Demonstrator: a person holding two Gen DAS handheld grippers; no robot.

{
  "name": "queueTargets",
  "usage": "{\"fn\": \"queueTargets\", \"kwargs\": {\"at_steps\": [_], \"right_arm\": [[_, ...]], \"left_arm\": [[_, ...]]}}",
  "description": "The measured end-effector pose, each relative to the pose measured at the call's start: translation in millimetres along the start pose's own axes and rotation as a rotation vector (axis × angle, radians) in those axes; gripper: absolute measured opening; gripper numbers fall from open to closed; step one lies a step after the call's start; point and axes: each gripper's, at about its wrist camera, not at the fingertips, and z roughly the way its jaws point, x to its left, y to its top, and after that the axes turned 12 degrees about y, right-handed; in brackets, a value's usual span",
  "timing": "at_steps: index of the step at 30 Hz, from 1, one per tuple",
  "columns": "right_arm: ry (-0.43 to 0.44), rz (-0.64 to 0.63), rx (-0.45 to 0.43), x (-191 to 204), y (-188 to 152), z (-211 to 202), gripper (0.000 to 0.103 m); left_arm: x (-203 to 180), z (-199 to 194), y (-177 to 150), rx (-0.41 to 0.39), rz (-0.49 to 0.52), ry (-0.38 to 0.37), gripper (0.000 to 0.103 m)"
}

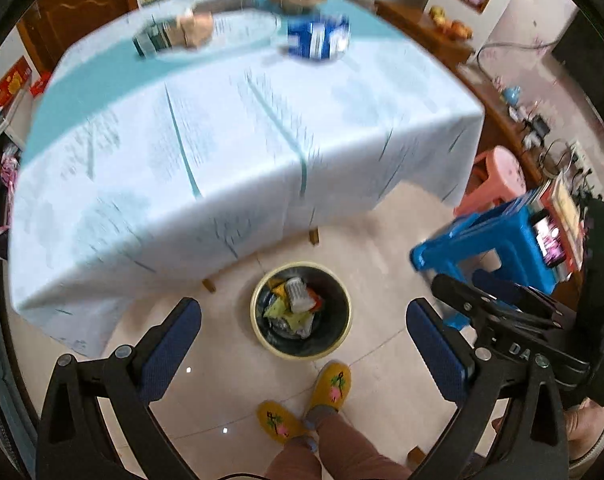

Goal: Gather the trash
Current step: 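Move both tools back toward the table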

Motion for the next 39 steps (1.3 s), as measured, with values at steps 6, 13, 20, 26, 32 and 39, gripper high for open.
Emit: {"fn": "queueTargets", "kwargs": {"at_steps": [6,13,20,26,32,39], "right_arm": [[0.039,-0.071,-0.071,29.9,25.5,-50.2,0.076],[0.082,-0.149,-0.091,56.2,56.3,-72.4,0.076],[0.136,-0.190,-0.077,70.4,87.6,-69.3,0.076],[0.164,-0.201,-0.082,84.3,115.1,-59.4,0.076],[0.163,-0.170,-0.073,93.7,143.2,-38.3,0.076],[0.087,-0.073,-0.085,96.1,178.8,-4.5,0.077]], "left_arm": [[8.9,-54.2,26.7,-0.102,-0.008,0.009,0.102],[24.5,-96.0,48.2,-0.188,-0.040,0.107,0.100],[51.0,-112.7,63.6,-0.210,-0.120,0.168,0.100],[71.6,-110.8,82.4,-0.214,-0.077,0.220,0.100],[97.3,-93.0,129.1,-0.224,0.031,0.261,0.100],[116.6,-42.7,215.3,-0.211,0.246,0.226,0.100]]}}
